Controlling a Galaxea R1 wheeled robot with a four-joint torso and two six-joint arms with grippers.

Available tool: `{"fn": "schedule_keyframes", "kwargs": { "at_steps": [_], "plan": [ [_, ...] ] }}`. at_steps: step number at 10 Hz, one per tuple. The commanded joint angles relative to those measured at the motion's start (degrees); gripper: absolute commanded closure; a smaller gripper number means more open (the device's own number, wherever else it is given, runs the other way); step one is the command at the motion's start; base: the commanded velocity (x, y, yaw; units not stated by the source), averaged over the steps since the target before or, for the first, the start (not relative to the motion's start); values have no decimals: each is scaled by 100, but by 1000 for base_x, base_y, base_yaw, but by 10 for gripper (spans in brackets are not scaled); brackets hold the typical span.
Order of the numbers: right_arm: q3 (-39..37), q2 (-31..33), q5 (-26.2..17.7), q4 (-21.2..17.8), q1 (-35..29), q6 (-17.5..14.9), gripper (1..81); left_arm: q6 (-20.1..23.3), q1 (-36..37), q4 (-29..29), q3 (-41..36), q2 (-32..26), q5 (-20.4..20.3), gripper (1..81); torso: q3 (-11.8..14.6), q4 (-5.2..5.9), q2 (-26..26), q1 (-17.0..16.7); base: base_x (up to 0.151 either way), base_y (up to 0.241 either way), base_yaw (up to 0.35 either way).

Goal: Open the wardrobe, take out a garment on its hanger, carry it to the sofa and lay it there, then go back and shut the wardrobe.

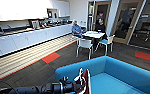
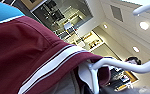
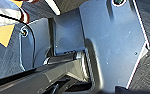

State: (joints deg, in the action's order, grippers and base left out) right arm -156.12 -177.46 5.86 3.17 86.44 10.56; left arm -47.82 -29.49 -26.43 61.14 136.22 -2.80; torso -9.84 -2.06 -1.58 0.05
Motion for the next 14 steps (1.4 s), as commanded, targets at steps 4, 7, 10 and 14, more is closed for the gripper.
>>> {"fn": "schedule_keyframes", "kwargs": {
  "at_steps": [4, 7, 10, 14],
  "plan": [
    [31, -55, -340, 8, -184, -19, 10, 98, 844, -161, -287, 63, -581, 811, -2, 0, 2, 2, 0, 0, 0],
    [31, -47, -340, 8, -184, -19, 10, 98, 852, -161, 329, 547, -572, 811, -173, 0, 2, 0, 0, 0, 0],
    [31, -47, -340, 8, -184, -19, 10, 98, 975, -152, 899, 1030, -361, 811, -683, 2, 0, -5, 0, 0, 0],
    [31, -47, -340, 8, -184, -19, 10, 98, 1159, -161, 1637, 1425, -186, 811, -1450, 0, 2, -5, 0, 0, 0]
  ]
}}
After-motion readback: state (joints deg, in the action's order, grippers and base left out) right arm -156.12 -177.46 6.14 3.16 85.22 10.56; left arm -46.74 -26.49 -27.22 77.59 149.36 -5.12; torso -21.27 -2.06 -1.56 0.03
